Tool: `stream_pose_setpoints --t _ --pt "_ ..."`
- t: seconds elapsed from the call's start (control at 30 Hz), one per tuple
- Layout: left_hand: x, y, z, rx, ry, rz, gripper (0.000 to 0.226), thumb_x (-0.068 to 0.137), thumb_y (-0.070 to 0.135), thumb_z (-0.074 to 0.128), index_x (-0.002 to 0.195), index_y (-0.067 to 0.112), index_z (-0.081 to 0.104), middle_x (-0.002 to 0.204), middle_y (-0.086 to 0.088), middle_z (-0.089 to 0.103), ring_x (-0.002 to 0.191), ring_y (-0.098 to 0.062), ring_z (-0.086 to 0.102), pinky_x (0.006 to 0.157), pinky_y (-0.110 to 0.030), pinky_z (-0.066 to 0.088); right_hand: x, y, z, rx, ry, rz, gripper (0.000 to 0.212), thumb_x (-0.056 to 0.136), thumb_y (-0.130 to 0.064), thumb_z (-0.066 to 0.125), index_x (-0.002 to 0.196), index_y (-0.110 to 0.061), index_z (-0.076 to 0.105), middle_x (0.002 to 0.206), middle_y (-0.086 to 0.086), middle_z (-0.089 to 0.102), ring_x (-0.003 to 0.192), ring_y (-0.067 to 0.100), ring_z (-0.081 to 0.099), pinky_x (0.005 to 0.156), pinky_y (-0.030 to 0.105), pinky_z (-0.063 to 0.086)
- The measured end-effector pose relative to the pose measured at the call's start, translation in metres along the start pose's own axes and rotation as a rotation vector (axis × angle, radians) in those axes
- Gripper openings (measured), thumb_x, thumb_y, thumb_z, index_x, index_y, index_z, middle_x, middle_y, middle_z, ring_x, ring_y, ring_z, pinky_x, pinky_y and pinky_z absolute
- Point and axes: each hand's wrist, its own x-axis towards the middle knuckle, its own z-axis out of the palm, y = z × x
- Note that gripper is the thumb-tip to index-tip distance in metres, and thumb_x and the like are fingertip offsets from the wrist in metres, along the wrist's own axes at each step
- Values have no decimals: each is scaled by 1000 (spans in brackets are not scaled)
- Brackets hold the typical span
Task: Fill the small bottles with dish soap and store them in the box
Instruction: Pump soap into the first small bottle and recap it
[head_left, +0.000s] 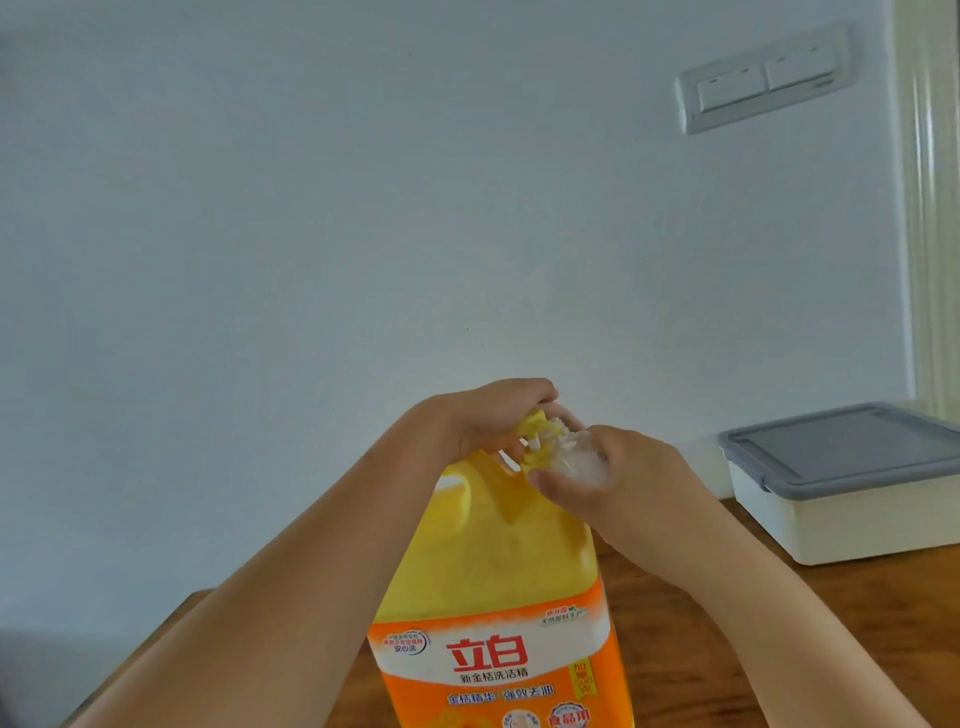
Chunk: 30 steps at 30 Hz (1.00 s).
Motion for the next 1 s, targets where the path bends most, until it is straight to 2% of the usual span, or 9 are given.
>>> stream_pose_setpoints --t 0.1,0.23,0.4,0.53,0.63,0.73,0.83,0.93,1.0 --pt "0 2 3 49 40 6 45 103 31 29 119 13 67 120 -13 68 104 -32 66 84 -36 55 1 3 1 2 24 2 28 81 -50 63 68 -45 39 63 -17 51 62 -5 54 52 11 41" --pt "3 2 10 212 83 34 42 106 24 30 125 5 62 122 -11 62 89 -19 59 54 -13 49 1 5 0 -84 -20 30 29 84 -53 59 72 -31 42 74 -11 53 65 3 49 51 16 30" --pt "-3 -3 -3 -1 -57 48 57 104 50 21 121 24 69 122 -7 68 110 -27 65 92 -40 54 0 5 3 -12 18 -2 20 82 -53 60 84 -46 42 69 -21 50 63 -6 52 48 13 36" --pt "-4 -8 -9 -120 -60 88 58 104 51 19 118 27 70 112 -13 71 94 -22 68 86 -39 56 5 10 13 16 57 27 30 77 -60 59 93 -39 46 72 -22 51 67 -7 56 47 13 37" --pt "-1 -7 -2 -7 25 84 48 106 38 29 116 19 72 102 -6 70 91 -25 68 82 -35 58 4 12 12 58 69 -17 30 78 -56 62 98 -44 45 67 -26 48 72 -32 44 60 -8 32" --pt "1 -6 1 146 61 98 46 106 35 28 118 20 70 98 4 65 82 -12 64 57 -12 50 1 12 10 -41 49 0 41 79 -58 60 114 -38 55 65 -23 46 59 -10 51 46 10 38" --pt "3 -8 1 188 36 95 46 105 41 29 118 25 70 106 4 63 90 -16 64 71 -20 50 2 12 10 -90 37 23 47 80 -58 59 121 -35 53 66 -23 43 59 -7 44 48 11 28" --pt "0 -9 0 80 19 104 48 104 48 28 118 30 70 112 0 68 104 -24 66 89 -38 55 1 6 7 -99 -9 -1 17 86 -53 54 94 -38 53 67 -20 45 59 -5 45 48 10 29" --pt "-2 -10 -1 15 33 109 50 104 49 25 121 30 68 117 -4 68 105 -26 66 91 -39 55 1 1 4 -94 -18 -15 22 88 -52 53 74 -38 43 68 -16 49 59 -3 48 46 12 29"
